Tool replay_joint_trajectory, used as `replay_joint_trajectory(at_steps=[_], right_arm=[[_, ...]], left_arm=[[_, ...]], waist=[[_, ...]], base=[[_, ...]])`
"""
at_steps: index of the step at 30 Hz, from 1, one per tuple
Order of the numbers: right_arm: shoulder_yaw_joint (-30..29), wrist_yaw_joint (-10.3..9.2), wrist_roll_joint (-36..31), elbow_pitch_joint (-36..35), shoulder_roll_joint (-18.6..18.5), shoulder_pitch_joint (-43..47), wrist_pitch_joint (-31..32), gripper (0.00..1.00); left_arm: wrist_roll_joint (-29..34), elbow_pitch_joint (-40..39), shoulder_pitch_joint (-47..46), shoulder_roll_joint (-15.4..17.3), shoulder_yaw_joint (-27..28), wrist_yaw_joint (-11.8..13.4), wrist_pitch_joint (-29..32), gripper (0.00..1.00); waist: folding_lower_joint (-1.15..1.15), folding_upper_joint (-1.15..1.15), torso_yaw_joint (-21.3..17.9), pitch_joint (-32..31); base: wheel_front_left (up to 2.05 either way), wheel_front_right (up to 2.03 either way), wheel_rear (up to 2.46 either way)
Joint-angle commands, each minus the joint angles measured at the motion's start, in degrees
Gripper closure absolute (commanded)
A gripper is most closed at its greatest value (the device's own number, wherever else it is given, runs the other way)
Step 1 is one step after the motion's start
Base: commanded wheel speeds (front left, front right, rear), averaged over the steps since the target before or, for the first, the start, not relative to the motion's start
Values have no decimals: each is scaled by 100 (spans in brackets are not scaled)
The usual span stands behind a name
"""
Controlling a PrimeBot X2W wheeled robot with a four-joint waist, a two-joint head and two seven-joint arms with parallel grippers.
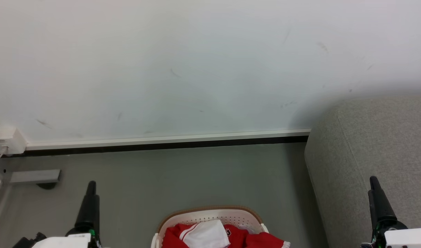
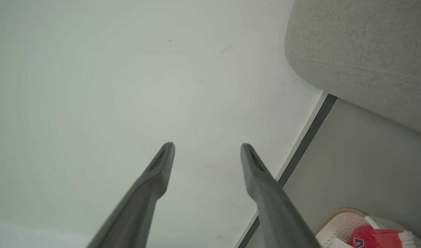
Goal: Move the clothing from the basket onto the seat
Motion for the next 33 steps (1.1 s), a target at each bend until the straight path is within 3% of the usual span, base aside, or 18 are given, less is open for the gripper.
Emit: replay_joint_trajectory(at_steps=[1,9,22,33], right_arm=[[47,-2,-207,-142,-73,-163,-65,0],[222,-3,-1117,-219,-116,-182,-246,0],[400,-4,-2421,-304,-179,-214,-508,0],[659,-5,-3478,-277,-287,-252,-708,0]], left_arm=[[248,-134,-103,43,36,0,-83,0],[1338,-249,-108,49,71,22,-263,0],[2955,-448,-41,59,-130,373,-523,0],[3933,-452,8,66,-245,532,-733,0]], waist=[[0,0,-2,-1],[0,0,-15,-7],[0,0,-30,-3],[0,0,-46,-6]], base=[[0,0,0],[0,0,0],[0,0,0],[0,0,0]])
